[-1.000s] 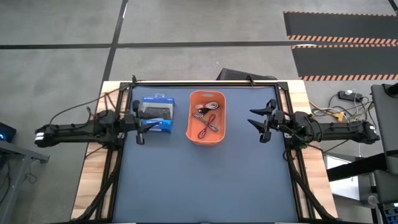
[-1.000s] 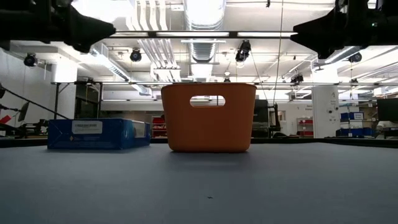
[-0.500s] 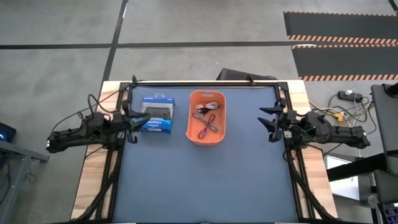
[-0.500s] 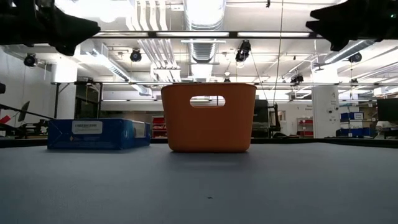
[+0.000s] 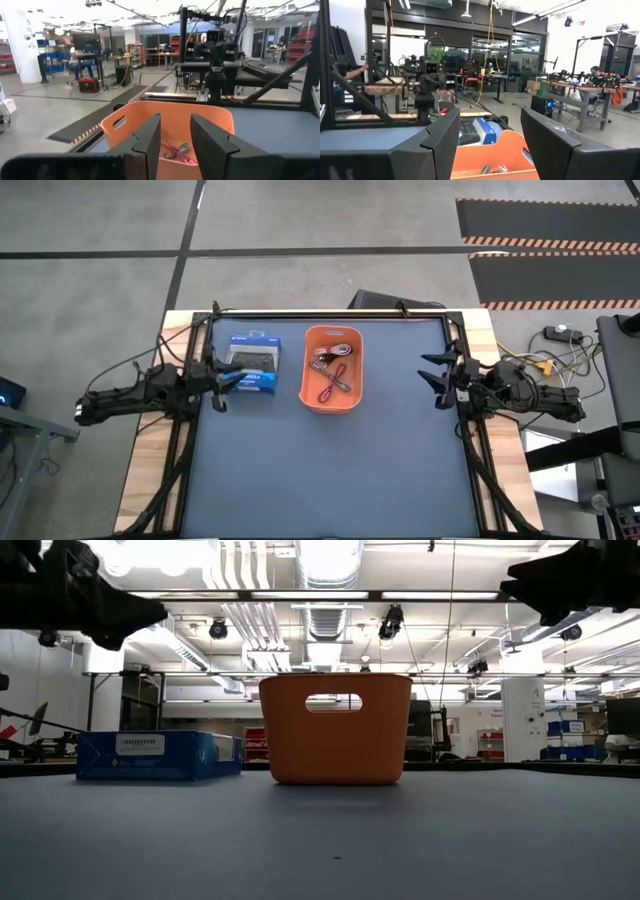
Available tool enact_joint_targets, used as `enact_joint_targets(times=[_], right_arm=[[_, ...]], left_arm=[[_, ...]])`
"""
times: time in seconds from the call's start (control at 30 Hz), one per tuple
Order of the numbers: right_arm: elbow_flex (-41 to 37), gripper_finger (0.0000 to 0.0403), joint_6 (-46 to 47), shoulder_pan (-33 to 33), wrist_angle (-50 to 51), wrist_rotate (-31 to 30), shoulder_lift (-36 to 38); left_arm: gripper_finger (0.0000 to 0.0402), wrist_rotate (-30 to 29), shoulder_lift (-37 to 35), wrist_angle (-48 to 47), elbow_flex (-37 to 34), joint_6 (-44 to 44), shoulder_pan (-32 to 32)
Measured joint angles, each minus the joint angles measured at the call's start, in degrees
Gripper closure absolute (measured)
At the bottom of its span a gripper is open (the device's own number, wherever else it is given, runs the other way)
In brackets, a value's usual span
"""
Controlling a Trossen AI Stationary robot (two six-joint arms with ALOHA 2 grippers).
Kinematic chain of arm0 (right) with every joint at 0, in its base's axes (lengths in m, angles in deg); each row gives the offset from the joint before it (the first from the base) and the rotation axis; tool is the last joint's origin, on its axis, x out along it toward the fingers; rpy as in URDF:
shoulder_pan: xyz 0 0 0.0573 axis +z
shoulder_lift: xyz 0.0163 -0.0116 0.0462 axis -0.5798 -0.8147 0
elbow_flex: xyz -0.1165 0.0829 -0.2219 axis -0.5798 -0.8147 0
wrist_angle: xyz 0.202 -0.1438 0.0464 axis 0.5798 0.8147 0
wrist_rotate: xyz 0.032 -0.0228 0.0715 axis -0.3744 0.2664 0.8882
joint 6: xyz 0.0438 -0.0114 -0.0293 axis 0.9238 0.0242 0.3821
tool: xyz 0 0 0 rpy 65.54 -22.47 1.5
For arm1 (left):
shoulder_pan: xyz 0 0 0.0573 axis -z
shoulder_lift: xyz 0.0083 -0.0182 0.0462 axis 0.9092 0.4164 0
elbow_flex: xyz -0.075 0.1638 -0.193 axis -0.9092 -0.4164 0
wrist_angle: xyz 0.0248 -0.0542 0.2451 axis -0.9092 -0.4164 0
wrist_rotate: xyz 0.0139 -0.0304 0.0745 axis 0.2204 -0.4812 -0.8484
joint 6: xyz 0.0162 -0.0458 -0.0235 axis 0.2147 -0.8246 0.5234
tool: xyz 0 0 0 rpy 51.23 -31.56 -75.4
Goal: Pick and place USB-C Cables
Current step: Return to Home Position
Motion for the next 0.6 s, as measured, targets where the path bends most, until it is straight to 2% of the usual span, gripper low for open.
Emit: enact_joint_targets(times=[0.33, 0.6], right_arm=[[-1.6, 0.0200, -0.2, 0.0, 0.5, 0.0, 1.0], [-8.4, 0.0200, 2.2, 0.0, -6.9, 0.0, 1.0]], left_arm=[[0.0311, -0.7, 0.3, 2.0, -1.5, -1.1, 0.0], [0.0311, -0.6, 0.5, 8.5, -5.9, -2.7, 0.0]])
